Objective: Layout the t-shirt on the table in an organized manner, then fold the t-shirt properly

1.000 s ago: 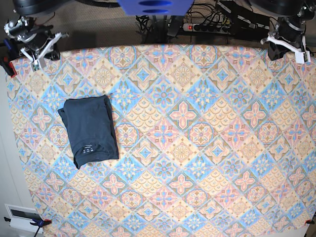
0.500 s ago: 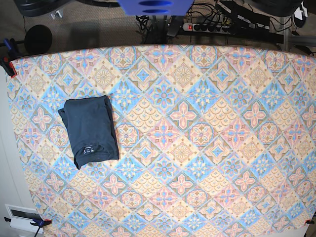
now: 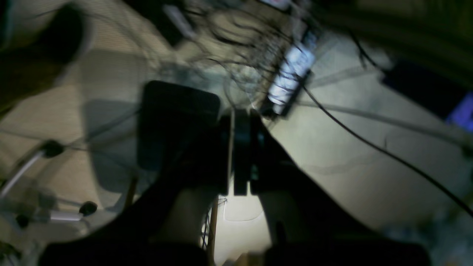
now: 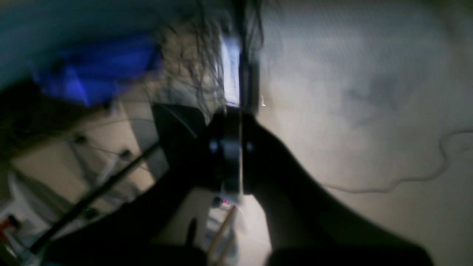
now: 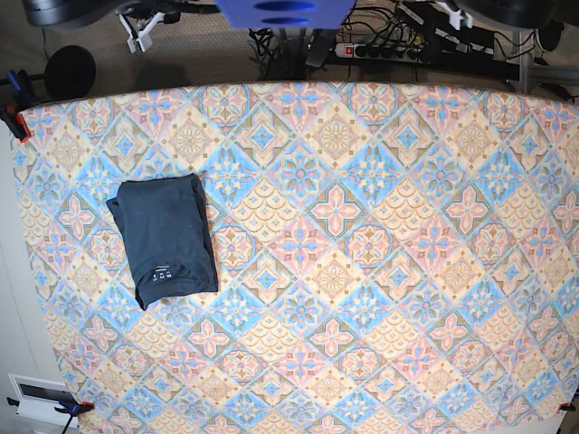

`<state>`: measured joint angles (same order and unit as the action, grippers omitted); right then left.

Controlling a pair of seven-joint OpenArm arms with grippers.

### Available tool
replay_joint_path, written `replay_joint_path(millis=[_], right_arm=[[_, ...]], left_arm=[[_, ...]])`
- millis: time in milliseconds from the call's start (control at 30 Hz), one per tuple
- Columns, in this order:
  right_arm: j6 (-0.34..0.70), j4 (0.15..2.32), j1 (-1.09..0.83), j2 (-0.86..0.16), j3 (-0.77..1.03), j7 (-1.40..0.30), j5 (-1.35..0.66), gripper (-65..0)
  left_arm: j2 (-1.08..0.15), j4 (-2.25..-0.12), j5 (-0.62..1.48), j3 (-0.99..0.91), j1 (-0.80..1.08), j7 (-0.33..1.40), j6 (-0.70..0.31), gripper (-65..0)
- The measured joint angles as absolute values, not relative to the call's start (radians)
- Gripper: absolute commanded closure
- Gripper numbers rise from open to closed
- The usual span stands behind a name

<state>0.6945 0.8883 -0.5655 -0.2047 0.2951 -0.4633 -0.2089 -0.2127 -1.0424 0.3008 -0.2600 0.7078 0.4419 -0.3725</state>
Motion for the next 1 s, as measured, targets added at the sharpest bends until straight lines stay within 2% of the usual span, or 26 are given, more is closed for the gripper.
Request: replay_joint_path(millis=[133, 333, 433, 567, 600, 700, 833, 900, 1000], right_arm=[[0.686, 0.682, -0.514, -0.199, 0.295, -0.418, -0.177, -0.7], [0.69, 0.505, -0.399, -0.199, 0.295, -0.197, -0.203, -1.0], [0.684, 0.412, -0.369, -0.205, 0.295, -0.126, -0.195, -1.1], [0.683, 0.31, -0.353, -0.199, 0.269, -0.084, -0.183, -1.1], [0.664, 0.297, -0.345, -0.197, 0.248, -0.073, -0.183, -1.1], [0.498, 0.28, -0.3, -0.197, 0.168, -0.025, -0.188, -1.1], [0.338, 0.283, -0.269, -0.202, 0.119, -0.001, -0.195, -1.1], [0.292, 0.281, -0.277, -0.18, 0.118, -0.002, -0.197, -1.1], [0.294, 0.276, -0.286, -0.111, 0.118, -0.015, -0.194, -1.1]], left_arm=[[-0.217, -0.791, 0.229, -0.133, 0.561, 0.305, -0.373, 0.0], [-0.221, -0.408, 0.176, 0.066, 0.395, 0.037, -0.364, 0.0], [-0.213, -0.329, 0.176, 0.14, 0.332, -0.052, -0.36, 0.0], [-0.191, -0.323, 0.184, 0.178, 0.296, -0.076, -0.283, 0.0], [-0.179, -0.322, 0.183, 0.179, 0.292, -0.074, -0.274, 0.0], [-0.131, -0.31, 0.176, 0.182, 0.282, -0.057, -0.236, 0.0], [-0.08, -0.31, 0.176, 0.181, 0.259, -0.057, -0.204, 0.0], [-0.06, -0.31, 0.177, 0.182, 0.245, -0.06, -0.203, 0.0], [-0.045, -0.312, 0.179, 0.181, 0.236, -0.067, -0.205, 0.0]])
